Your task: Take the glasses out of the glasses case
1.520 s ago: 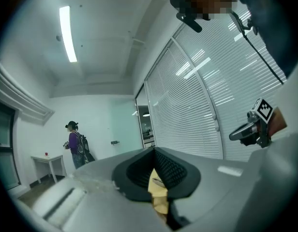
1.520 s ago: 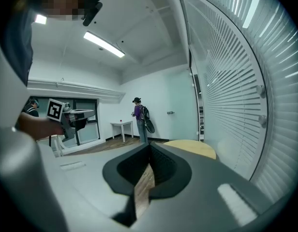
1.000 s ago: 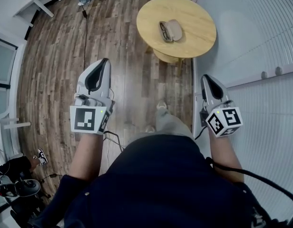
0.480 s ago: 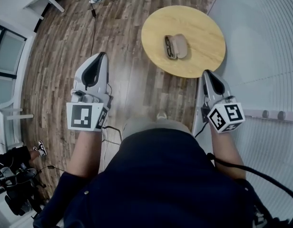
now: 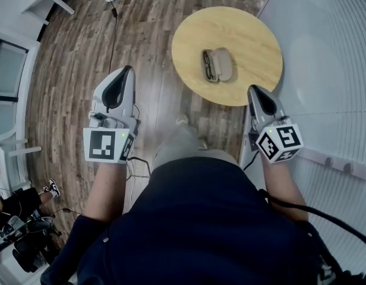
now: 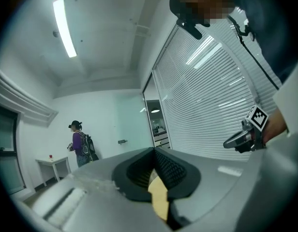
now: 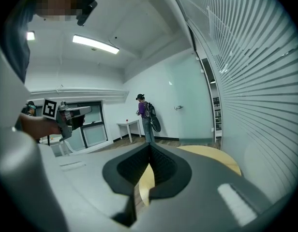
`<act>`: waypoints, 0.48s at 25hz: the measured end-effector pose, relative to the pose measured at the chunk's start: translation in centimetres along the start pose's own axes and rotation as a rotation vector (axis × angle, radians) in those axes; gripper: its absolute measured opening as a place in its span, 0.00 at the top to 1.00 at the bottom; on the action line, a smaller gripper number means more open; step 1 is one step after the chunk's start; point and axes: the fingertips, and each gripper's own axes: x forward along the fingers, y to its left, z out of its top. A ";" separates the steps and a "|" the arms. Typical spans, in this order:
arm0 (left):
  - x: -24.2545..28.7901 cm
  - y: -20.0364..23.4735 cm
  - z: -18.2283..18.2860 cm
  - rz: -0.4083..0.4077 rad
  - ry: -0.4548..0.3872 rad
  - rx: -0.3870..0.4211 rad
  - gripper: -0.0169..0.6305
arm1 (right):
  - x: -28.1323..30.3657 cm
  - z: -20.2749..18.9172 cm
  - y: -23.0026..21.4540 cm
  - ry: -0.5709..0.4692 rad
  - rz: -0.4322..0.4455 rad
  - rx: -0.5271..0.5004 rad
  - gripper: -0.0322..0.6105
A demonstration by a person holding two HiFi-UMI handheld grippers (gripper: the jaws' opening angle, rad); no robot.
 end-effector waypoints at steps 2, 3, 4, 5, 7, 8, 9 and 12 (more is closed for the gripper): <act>2.1 1.0 0.4 -0.020 -0.013 0.006 0.96 | 1.3 0.5 -0.5 0.003 -0.013 0.001 0.94; 3.1 1.5 0.5 -0.028 -0.018 0.006 0.96 | 2.0 0.8 -0.8 0.004 -0.018 0.001 0.94; 4.2 2.0 0.7 -0.037 -0.024 0.006 0.96 | 2.7 0.9 -1.1 0.005 -0.024 0.000 0.94; 5.2 2.5 0.8 -0.047 -0.029 0.007 0.96 | 3.4 1.0 -1.4 0.008 -0.031 -0.003 0.94; 7.1 3.2 0.6 -0.073 -0.039 0.006 0.96 | 5.1 0.9 -1.9 0.019 -0.053 -0.014 0.94; 8.0 3.7 0.4 -0.085 -0.041 0.003 0.96 | 5.9 0.7 -2.1 0.028 -0.065 -0.017 0.94; 8.7 4.2 0.2 -0.097 -0.040 -0.001 0.96 | 6.8 0.5 -2.1 0.038 -0.076 -0.015 0.94; 11.0 6.3 -0.7 -0.128 -0.034 -0.024 0.96 | 9.4 0.7 -2.2 0.060 -0.106 -0.005 0.94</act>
